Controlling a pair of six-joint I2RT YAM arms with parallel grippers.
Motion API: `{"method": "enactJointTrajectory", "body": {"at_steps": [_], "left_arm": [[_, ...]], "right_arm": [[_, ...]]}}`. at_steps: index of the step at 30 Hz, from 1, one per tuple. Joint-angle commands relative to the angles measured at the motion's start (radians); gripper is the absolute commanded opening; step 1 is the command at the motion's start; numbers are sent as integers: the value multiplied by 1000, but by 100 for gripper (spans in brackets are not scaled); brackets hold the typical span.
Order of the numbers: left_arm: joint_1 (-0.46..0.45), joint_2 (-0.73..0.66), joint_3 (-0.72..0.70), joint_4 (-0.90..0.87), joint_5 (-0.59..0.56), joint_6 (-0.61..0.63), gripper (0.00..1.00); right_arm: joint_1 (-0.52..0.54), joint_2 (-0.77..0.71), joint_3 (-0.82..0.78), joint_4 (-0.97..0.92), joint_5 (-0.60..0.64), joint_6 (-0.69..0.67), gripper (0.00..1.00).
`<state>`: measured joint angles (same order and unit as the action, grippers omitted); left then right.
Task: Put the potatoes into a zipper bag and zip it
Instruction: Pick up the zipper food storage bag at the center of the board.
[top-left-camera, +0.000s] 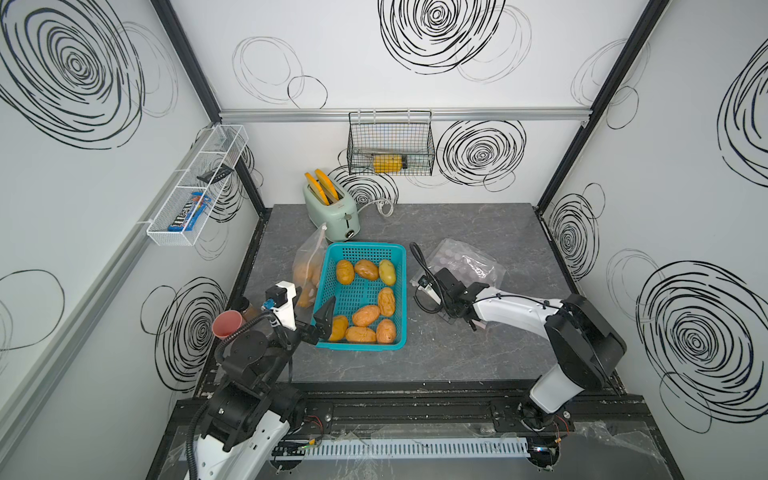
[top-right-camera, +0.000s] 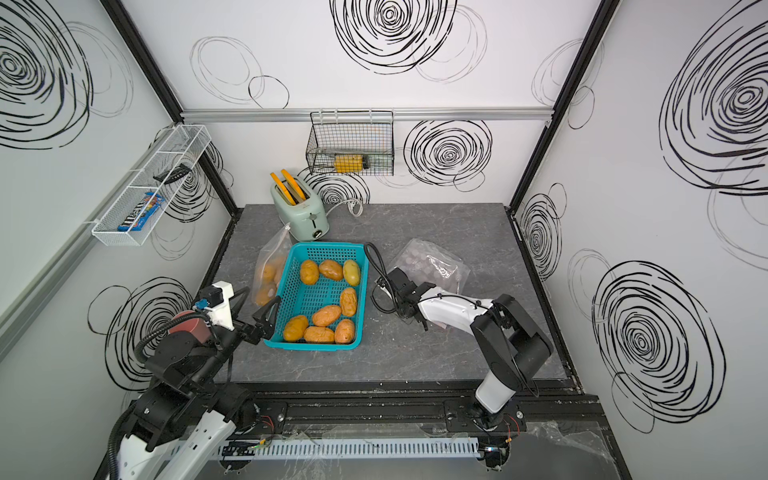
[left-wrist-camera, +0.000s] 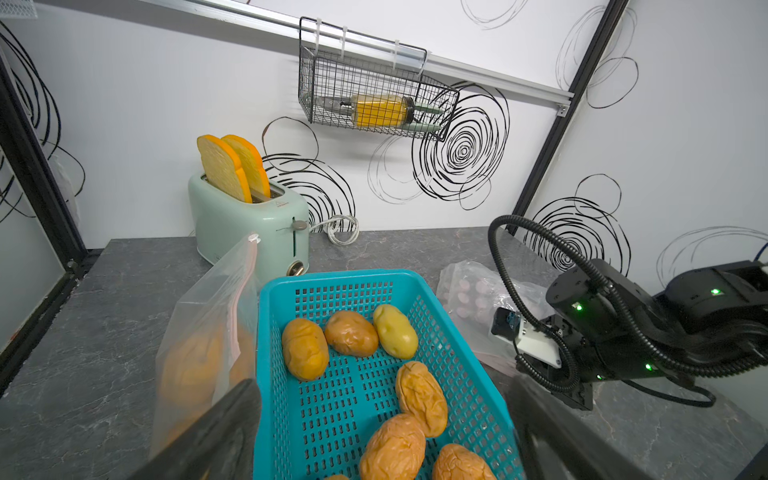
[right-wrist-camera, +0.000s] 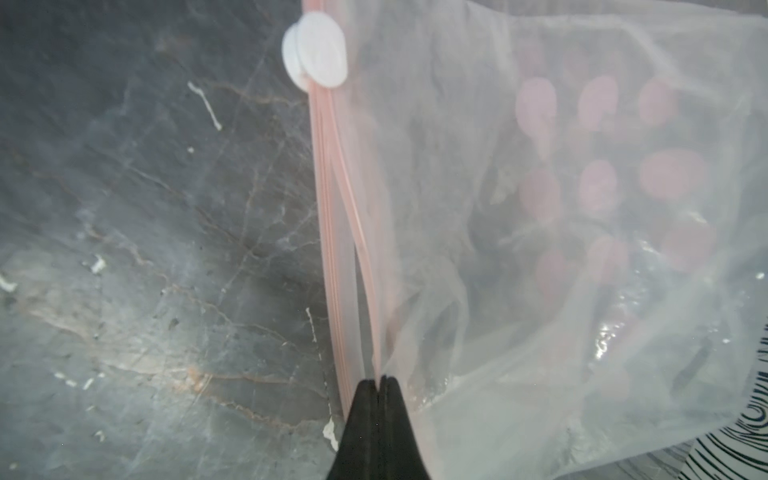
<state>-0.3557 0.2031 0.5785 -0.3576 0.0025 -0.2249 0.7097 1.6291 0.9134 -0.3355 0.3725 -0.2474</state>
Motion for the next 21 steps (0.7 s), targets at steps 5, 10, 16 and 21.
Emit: {"method": "enactJointTrajectory", "body": {"at_steps": [5,10,16,21], "left_arm": [[-15,11,-11,35,-5,-6,96],[-18,12,-11,33,-5,-6,96],[-23,9,-11,32,-11,-5,96],[-26,10,-11,31,-12,-5,96]], "right_arm": [[-24,49,33,48,16,-8,0],[-33,105,40,98,73,-2,7],[-33,150,49,136,135,-10,22],[-33,168,59,143,161,-12,25]]}}
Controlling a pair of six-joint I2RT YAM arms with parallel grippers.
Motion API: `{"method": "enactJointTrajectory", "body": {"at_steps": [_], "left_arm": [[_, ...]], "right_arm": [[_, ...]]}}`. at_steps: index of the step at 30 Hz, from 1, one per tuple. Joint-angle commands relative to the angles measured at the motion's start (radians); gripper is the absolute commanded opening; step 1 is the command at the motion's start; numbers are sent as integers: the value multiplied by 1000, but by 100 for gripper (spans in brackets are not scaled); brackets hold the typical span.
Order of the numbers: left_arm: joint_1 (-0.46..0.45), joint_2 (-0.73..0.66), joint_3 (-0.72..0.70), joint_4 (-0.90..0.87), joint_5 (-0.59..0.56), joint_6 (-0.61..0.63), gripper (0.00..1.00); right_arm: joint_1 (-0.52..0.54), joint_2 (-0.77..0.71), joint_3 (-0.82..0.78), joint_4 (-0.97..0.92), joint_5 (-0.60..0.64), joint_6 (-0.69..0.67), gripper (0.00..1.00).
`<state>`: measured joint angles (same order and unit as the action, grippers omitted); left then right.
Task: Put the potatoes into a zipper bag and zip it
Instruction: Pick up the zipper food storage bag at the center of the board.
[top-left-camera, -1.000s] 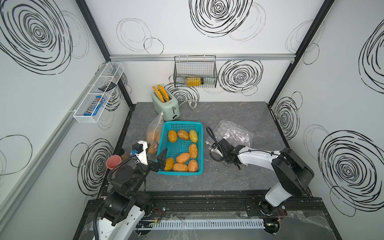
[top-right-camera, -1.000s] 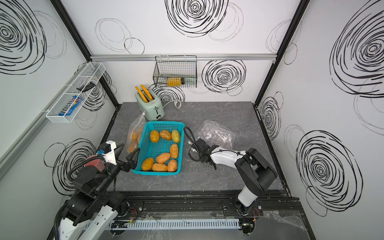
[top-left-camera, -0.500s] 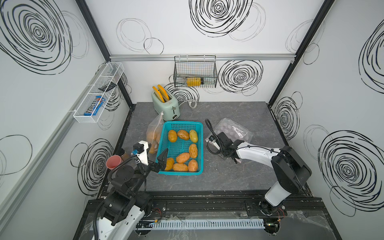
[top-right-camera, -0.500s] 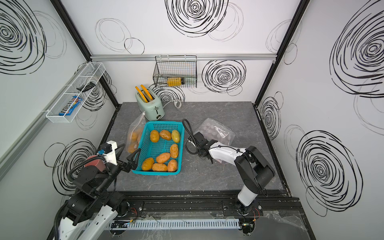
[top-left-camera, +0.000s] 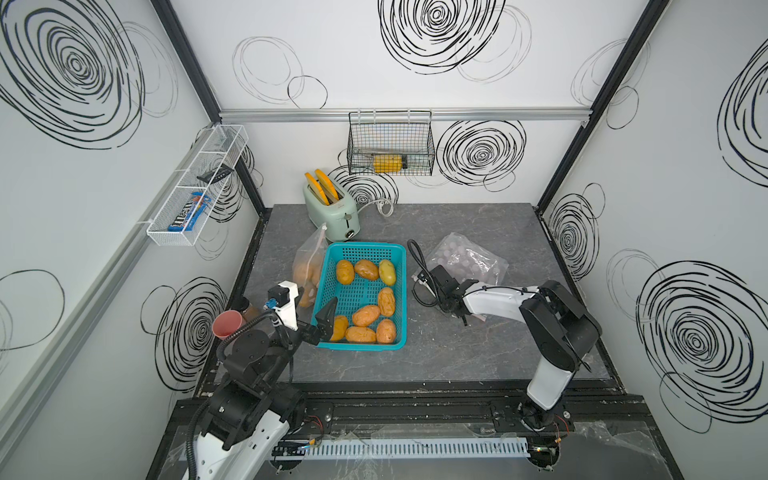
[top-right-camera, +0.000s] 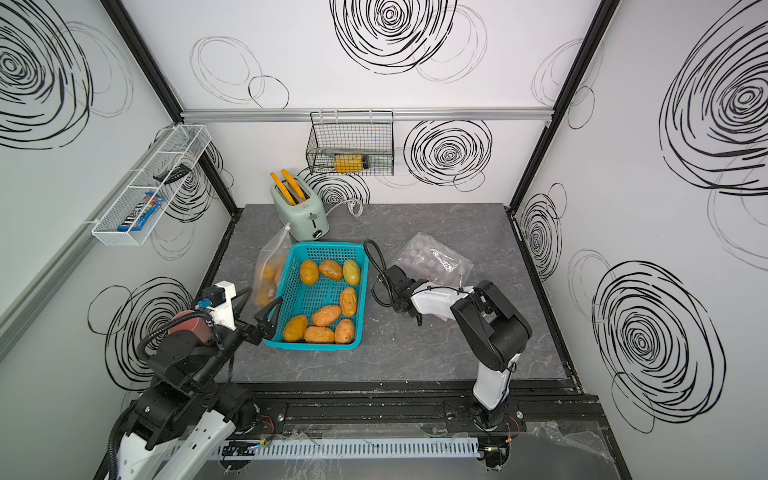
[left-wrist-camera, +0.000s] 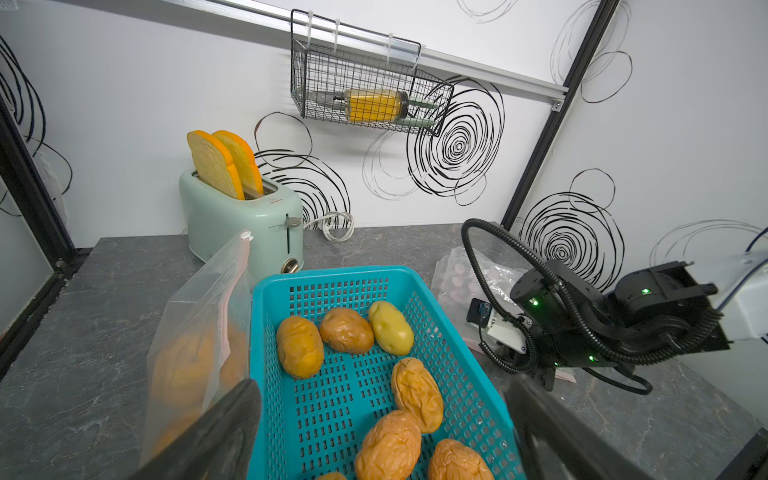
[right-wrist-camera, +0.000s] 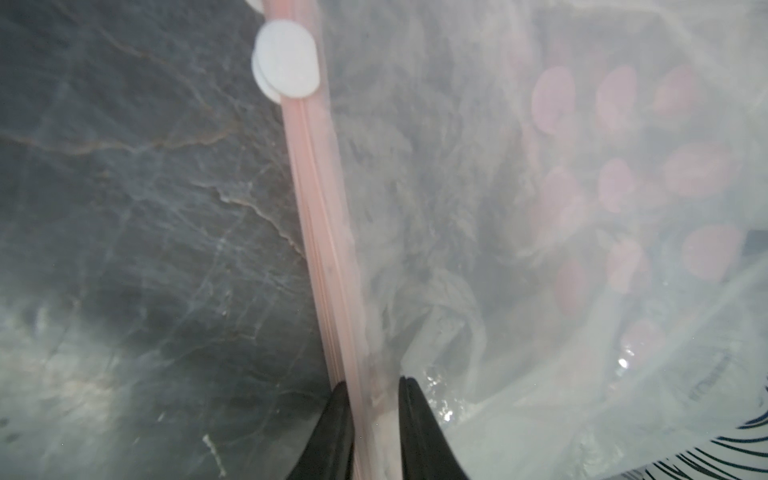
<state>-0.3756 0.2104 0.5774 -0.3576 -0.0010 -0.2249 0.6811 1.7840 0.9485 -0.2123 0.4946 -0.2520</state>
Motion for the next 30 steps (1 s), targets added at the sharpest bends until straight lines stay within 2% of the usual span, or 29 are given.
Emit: {"method": "enactJointTrajectory", "body": {"at_steps": [1,7,12,17,19,21,26,30], "left_arm": [[-6,3,-10,31,-8,-5,96],[-9,5,-10,32,-8,-5,96],[-12,7,-10,31,-9,-5,96],[-16,19,-10,28,-23,-7,96],[-18,23,-10,20,-72,-20,96],[-23,19,-16,26,-87,-17,96],[-49,27,-39,65,-12,8,96],[-50,126,-8,78,98,14,96]], "right_arm": [[-5,14,24,21,41,-8,25],[-9,42,35,34,91,-19,23],[-9,53,51,31,97,-12,8],[-9,-27,104,-10,-2,68,0],[-11,-97,122,-21,-63,135,0],[-21,-174,148,-45,-175,221,0],[-38,-330,176,-85,-528,388,0],[-36,-436,85,52,-748,501,0]]}}
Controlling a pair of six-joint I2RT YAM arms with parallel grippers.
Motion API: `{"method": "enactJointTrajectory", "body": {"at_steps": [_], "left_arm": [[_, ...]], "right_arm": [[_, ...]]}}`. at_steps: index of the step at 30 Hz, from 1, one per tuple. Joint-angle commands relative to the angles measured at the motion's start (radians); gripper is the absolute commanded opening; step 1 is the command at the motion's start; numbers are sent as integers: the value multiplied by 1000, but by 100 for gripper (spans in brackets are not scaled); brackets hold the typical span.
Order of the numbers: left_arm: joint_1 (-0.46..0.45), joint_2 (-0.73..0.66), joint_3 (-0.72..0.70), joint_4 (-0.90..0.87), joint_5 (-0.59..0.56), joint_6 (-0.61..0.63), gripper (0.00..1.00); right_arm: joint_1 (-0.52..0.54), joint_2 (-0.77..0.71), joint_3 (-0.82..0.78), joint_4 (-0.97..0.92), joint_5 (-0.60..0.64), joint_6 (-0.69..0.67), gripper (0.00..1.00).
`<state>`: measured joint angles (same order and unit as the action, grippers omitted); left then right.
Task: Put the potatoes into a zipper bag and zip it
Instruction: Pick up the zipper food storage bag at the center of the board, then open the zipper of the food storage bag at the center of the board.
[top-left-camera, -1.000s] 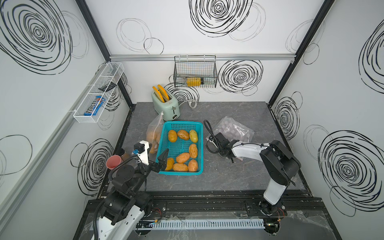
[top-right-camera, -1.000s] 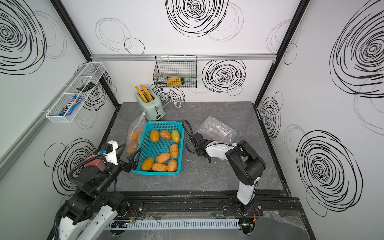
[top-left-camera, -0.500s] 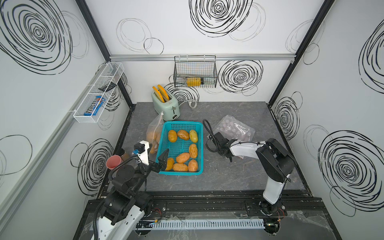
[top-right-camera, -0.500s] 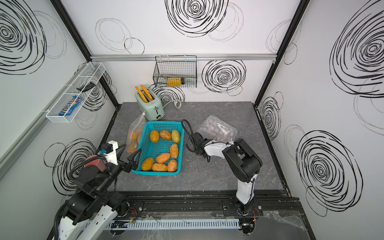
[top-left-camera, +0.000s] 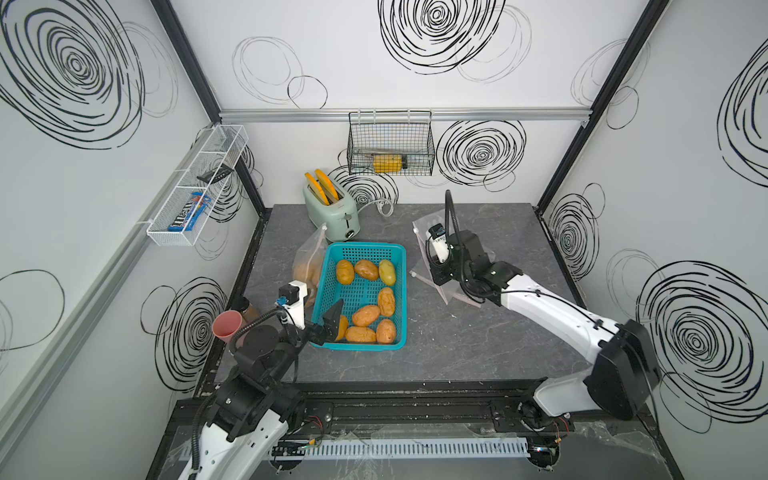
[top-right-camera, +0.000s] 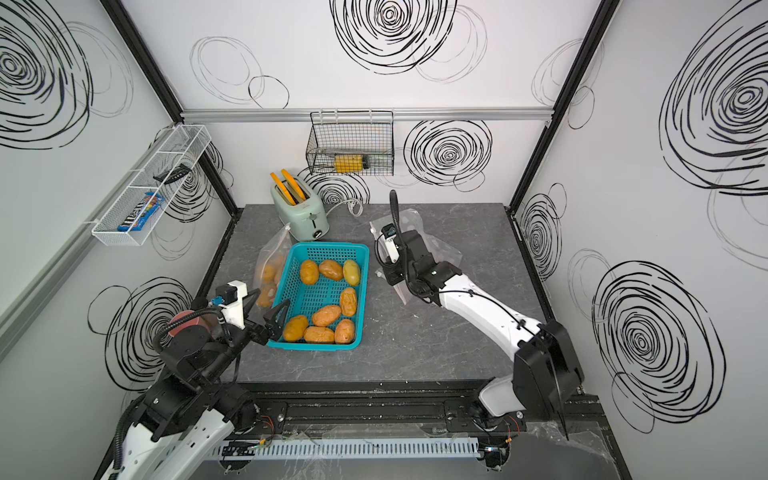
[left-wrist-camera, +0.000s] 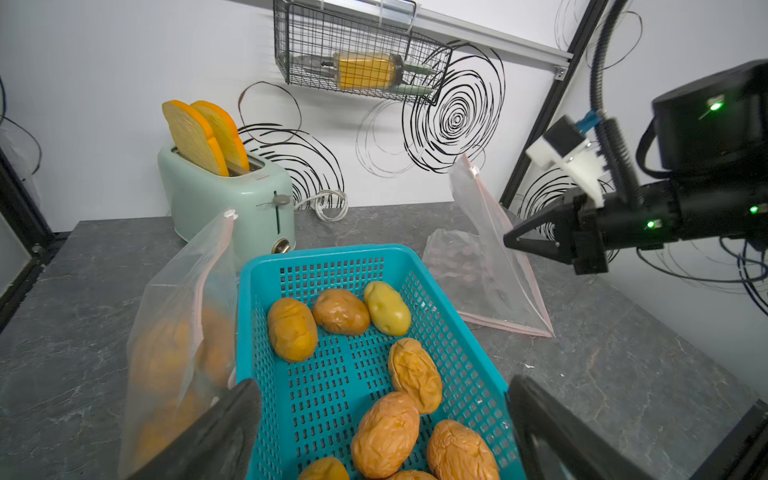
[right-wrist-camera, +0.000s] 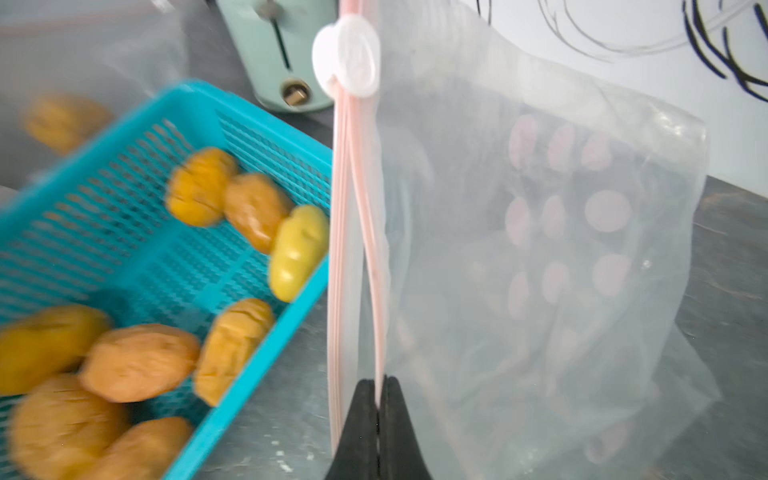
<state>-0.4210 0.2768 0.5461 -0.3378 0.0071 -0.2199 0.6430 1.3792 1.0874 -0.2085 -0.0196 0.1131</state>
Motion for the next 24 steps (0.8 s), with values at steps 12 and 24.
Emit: {"method": "enactJointTrajectory", "body": {"at_steps": [12,24], "left_arm": [[-391,508,224,182,13,-30,96],[-436,707,183,364,-264,-166,94]], "right_arm": [[66,-10,-3,115,-355,342,0],[87,-9,-18,127,-341,364,0]]}}
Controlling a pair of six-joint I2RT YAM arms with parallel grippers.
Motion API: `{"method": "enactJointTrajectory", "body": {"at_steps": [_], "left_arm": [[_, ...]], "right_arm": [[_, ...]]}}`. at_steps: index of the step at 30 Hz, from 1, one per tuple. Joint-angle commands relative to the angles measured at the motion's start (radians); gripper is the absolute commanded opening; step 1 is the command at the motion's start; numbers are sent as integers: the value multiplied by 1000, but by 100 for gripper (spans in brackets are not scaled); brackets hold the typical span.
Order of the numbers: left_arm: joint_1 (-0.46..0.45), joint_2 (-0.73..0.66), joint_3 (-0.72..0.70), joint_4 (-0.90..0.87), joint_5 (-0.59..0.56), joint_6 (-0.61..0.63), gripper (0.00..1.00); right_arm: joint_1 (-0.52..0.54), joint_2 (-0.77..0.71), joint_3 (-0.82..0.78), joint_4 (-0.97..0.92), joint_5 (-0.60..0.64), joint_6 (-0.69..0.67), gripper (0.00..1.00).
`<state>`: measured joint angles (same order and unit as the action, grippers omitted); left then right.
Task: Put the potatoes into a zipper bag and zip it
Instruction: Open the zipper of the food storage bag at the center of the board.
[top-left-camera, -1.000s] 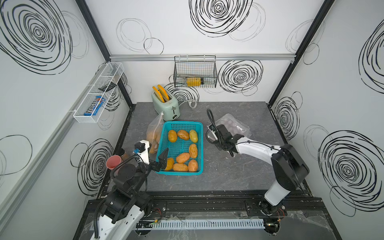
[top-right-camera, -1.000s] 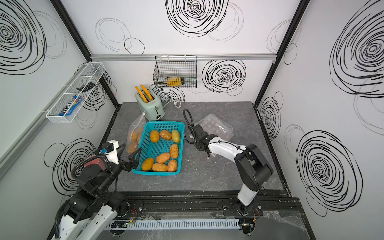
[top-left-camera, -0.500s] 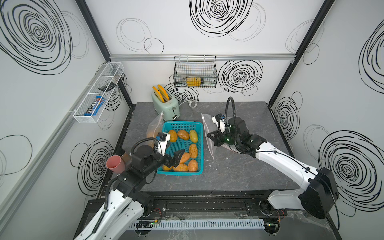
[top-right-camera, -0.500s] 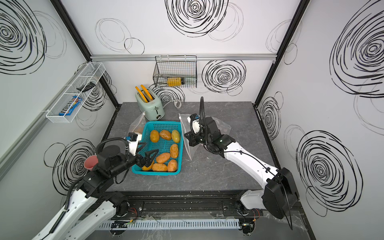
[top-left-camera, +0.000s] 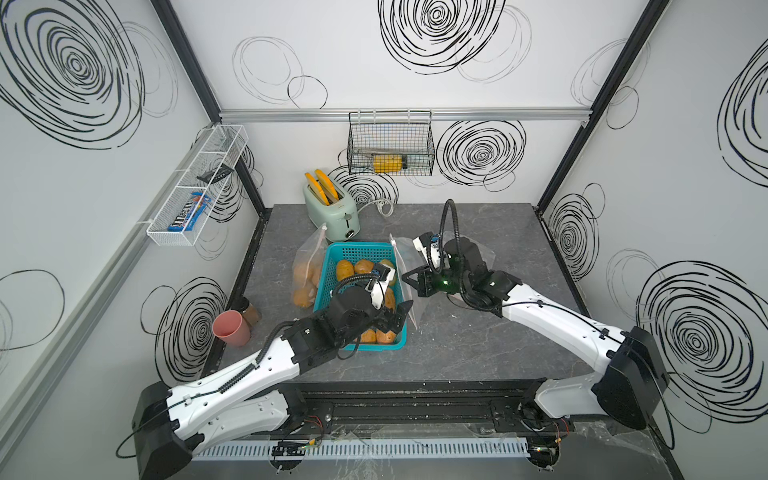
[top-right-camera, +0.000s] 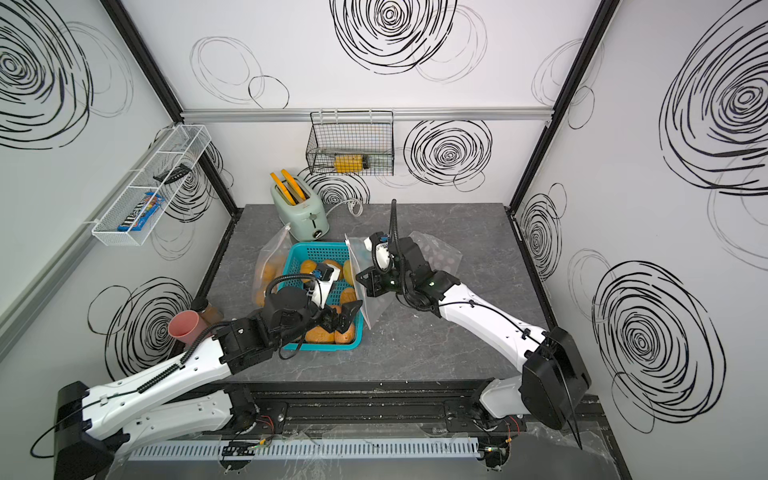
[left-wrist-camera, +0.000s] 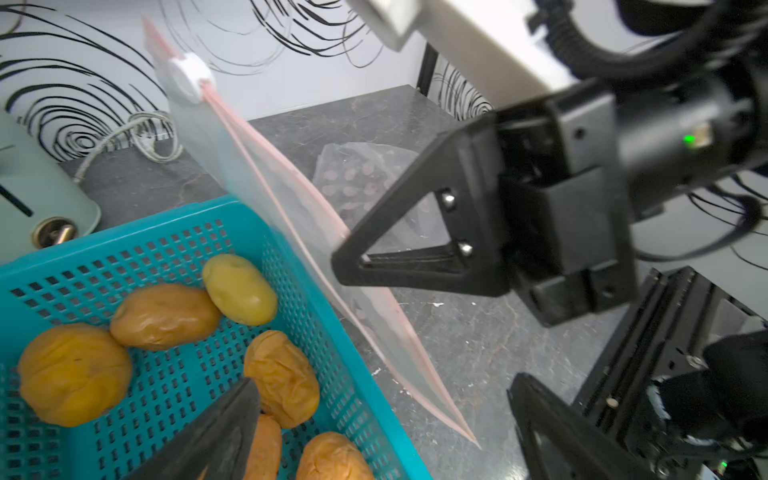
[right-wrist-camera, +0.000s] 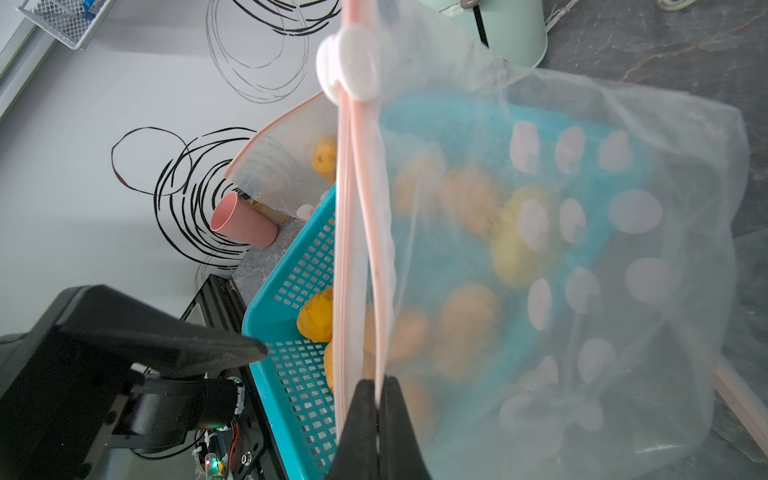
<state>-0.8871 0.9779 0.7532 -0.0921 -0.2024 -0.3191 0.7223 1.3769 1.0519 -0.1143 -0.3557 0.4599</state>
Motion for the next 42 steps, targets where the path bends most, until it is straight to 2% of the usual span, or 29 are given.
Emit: {"method": "enactJointTrajectory", "body": {"at_steps": [1,3,6,12,16,20,28,32,36,42], "left_arm": [[49,8,-37,143,-33,-81,93],[91,23,-55,194,43,-103,90],[129,71,-43,206,94,-130,87],[142,105,-72,287,132,-145,84],[143,131,-78,277,110,-139,76],[147,140,-93,289,75,-139,61],[179,134,-101,321,101,-149,14],[177,121,-113,350,119,-174,1],[175,134,-117,356,134,-181,0],[175,132,-129,359,134,-183,0]], "right_arm": [[8,-8,15,34,-7,17,0],[12,-9,11,41,-13,15,0],[17,-7,10,38,-9,17,0],[22,-1,8,40,-4,14,0],[25,5,13,34,1,9,0],[34,7,18,8,47,-9,0],[71,13,26,-58,157,-61,0],[88,17,7,-49,190,-64,11],[112,38,0,-43,191,-57,24],[124,58,-3,-55,196,-51,23]]}}
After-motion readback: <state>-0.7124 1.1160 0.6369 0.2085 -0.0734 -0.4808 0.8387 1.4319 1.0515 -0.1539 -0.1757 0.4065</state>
